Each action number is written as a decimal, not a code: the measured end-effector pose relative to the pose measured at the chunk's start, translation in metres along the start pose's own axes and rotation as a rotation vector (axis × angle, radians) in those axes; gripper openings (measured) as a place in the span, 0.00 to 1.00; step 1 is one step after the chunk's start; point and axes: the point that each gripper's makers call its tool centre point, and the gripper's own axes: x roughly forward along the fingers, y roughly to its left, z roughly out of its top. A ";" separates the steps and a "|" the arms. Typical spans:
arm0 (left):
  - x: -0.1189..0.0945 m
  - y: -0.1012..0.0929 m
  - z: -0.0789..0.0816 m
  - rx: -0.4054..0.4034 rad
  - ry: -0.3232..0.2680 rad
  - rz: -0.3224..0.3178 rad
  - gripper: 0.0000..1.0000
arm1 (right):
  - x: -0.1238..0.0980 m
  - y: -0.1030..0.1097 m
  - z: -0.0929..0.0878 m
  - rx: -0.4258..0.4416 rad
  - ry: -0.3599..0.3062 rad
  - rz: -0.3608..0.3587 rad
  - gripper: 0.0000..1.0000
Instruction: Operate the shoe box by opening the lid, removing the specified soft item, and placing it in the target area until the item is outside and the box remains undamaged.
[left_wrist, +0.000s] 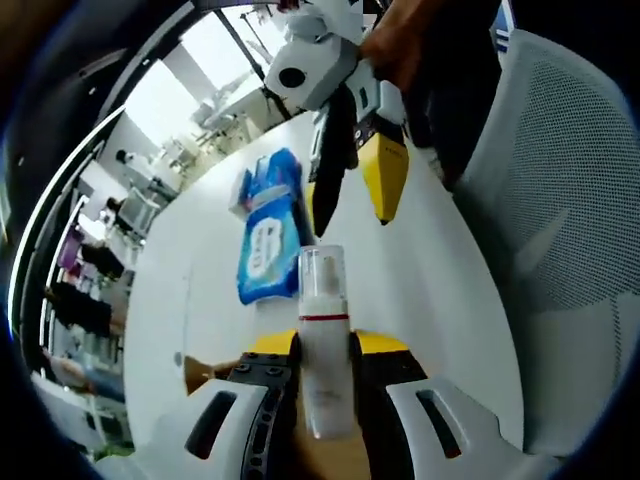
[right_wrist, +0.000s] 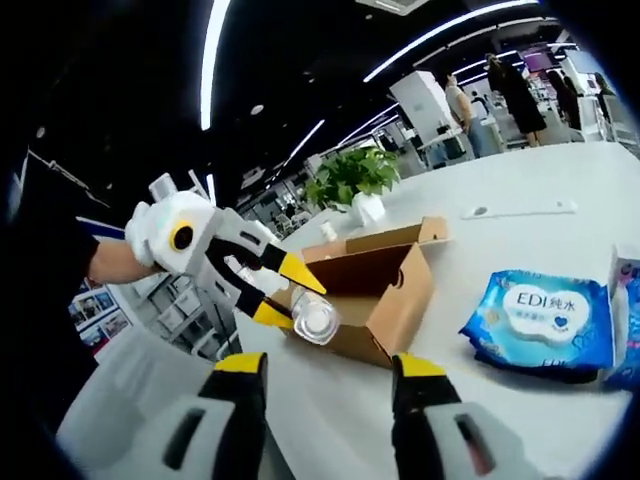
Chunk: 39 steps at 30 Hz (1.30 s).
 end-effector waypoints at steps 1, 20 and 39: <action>0.001 0.000 0.002 0.003 -0.003 -0.001 0.19 | 0.001 0.002 0.001 0.009 -0.005 0.008 0.46; 0.010 -0.006 0.030 0.123 -0.020 0.020 0.19 | 0.005 0.011 0.009 0.225 -0.103 0.079 0.29; 0.014 -0.006 0.038 0.139 -0.020 0.033 0.19 | 0.001 0.010 0.012 0.313 -0.123 0.092 0.18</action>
